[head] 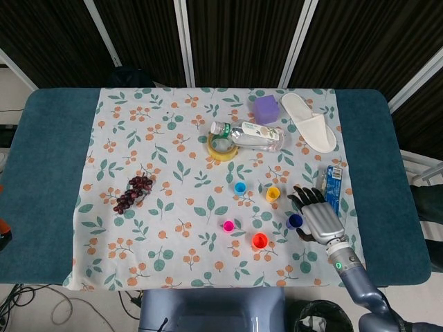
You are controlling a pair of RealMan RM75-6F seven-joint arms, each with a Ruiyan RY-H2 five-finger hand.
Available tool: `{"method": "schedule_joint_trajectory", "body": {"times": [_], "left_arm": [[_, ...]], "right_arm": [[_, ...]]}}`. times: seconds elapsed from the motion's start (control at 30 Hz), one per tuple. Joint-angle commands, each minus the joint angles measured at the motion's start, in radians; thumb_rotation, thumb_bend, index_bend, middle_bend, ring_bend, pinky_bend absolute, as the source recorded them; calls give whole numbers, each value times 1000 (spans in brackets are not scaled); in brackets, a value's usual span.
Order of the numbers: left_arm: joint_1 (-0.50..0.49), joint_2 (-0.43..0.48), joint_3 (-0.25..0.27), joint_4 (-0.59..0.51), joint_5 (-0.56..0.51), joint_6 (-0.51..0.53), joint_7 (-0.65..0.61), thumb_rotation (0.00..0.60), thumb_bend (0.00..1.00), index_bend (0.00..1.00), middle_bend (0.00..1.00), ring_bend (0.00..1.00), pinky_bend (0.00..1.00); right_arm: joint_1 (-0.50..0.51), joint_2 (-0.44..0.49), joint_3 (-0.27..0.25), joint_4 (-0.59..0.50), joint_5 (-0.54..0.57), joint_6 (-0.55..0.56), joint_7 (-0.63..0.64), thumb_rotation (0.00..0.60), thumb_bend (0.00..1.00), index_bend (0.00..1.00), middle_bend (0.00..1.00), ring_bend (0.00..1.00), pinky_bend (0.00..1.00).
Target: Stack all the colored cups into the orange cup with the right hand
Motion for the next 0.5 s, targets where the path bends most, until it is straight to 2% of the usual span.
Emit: {"method": "schedule_joint_trajectory", "body": {"times": [0.03, 0.3, 0.5], "left_arm": [[-1, 0, 0, 1, -2, -2, -1, 600, 762, 148, 7, 0, 0], [-1, -2, 3, 0, 1, -3, 6, 600, 763, 148, 8, 0, 0], [1, -2, 2, -1, -1, 0, 6, 600, 762, 148, 8, 0, 0]], "right_arm": [[8, -13, -15, 11, 20, 2, -15, 600, 392, 184, 0, 0, 36], [19, -52, -41, 48, 36, -4, 0, 600, 392, 245, 0, 0, 36], [26, -86, -42, 87, 33, 6, 19, 600, 392, 289, 0, 0, 36]]}}
